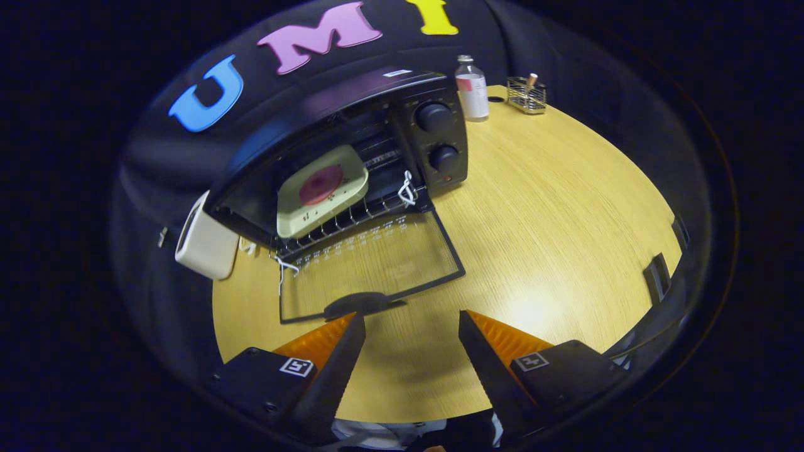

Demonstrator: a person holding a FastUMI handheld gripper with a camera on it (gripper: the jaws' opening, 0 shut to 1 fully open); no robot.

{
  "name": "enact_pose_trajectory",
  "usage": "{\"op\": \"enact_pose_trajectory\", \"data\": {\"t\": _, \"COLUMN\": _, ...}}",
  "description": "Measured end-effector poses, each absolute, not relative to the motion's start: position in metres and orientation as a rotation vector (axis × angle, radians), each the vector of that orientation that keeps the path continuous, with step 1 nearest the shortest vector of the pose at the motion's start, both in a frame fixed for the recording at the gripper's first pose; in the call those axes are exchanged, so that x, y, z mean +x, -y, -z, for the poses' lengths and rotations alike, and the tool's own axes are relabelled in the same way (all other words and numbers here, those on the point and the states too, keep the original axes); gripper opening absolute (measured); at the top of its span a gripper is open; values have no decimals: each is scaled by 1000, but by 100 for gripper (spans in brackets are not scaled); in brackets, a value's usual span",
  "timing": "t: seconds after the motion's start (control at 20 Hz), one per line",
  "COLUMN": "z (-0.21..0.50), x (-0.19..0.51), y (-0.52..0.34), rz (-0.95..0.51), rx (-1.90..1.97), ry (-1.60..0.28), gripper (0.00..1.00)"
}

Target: Open the toaster oven, put the food inside, and close the toaster oven door.

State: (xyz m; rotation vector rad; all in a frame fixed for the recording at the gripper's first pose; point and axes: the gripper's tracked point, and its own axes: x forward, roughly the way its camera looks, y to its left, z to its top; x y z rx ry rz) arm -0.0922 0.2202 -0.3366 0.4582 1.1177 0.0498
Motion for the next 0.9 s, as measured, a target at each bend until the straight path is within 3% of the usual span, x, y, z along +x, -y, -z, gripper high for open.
{"op": "enact_pose_trajectory", "data": {"t": 0.35, "z": 368, "x": -100, "y": -250, "rz": -150, "rx": 239, "ry": -1142, "gripper": 99}}
{"op": "enact_pose_trajectory", "data": {"t": 0.9, "z": 399, "x": -85, "y": -282, "rz": -119, "rx": 188, "ry": -1218, "gripper": 99}}
